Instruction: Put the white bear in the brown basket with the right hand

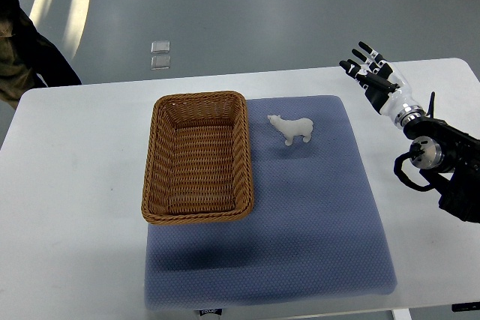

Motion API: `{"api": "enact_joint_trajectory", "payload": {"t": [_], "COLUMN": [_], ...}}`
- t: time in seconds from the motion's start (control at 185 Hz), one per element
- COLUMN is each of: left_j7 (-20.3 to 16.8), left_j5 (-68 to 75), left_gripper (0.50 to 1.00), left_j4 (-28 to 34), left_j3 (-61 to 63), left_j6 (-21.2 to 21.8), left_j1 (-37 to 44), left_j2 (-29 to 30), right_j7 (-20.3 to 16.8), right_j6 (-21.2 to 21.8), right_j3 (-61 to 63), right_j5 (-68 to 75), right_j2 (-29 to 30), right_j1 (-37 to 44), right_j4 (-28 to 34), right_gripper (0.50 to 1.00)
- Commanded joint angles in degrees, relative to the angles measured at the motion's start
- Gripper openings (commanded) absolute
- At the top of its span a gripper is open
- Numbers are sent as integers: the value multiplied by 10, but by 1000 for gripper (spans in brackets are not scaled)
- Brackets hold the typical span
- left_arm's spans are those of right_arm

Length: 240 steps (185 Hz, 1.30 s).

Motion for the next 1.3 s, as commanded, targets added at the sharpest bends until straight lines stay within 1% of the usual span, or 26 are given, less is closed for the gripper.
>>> {"api": "enact_joint_trajectory", "payload": {"t": [0.0, 0.135, 0.276, 0.465, 0.611, 0.725, 0.79, 0.903, 1.006, 1.125, 1.293], "left_j7": [0, 0, 0, 1, 1, 1, 0, 0, 0, 1, 0], "left_j5": [0, 0, 0, 0, 0, 0, 0, 0, 0, 0, 0], "left_gripper": [1000, 1000, 1000, 1000, 1000, 1000, 1000, 1000, 1000, 1000, 1000], "left_j4": [-1, -1, -1, -1, -1, -1, -1, -1, -1, -1, 0], "left_j3": [0, 1, 0, 1, 1, 1, 1, 1, 1, 1, 1], "left_j6": [0, 0, 0, 0, 0, 0, 0, 0, 0, 0, 0], "left_j1": [-1, -1, -1, -1, -2, -3, -3, -3, -3, -4, -4], "left_j2": [0, 0, 0, 0, 0, 0, 0, 0, 0, 0, 0], "right_j7": [0, 0, 0, 2, 17, 47, 60, 69, 87, 102, 105], "right_j6": [1, 4, 26, 26, 27, 41, 46, 46, 46, 46, 41], "right_j3": [0, -1, -3, -2, -4, -3, -4, -5, -5, -6, -19], "right_j5": [0, 0, -4, -75, -208, -335, -385, -463, -547, -615, -661], "right_j2": [-1, -1, -8, -9, -10, -10, -10, -12, -17, -18, -18], "right_j1": [2, 4, 7, 9, 16, 18, 19, 20, 20, 21, 25], "right_j4": [0, 1, 1, 1, 3, 8, 12, 18, 20, 20, 25], "right_gripper": [926, 926, 924, 924, 924, 924, 924, 924, 924, 924, 921]}}
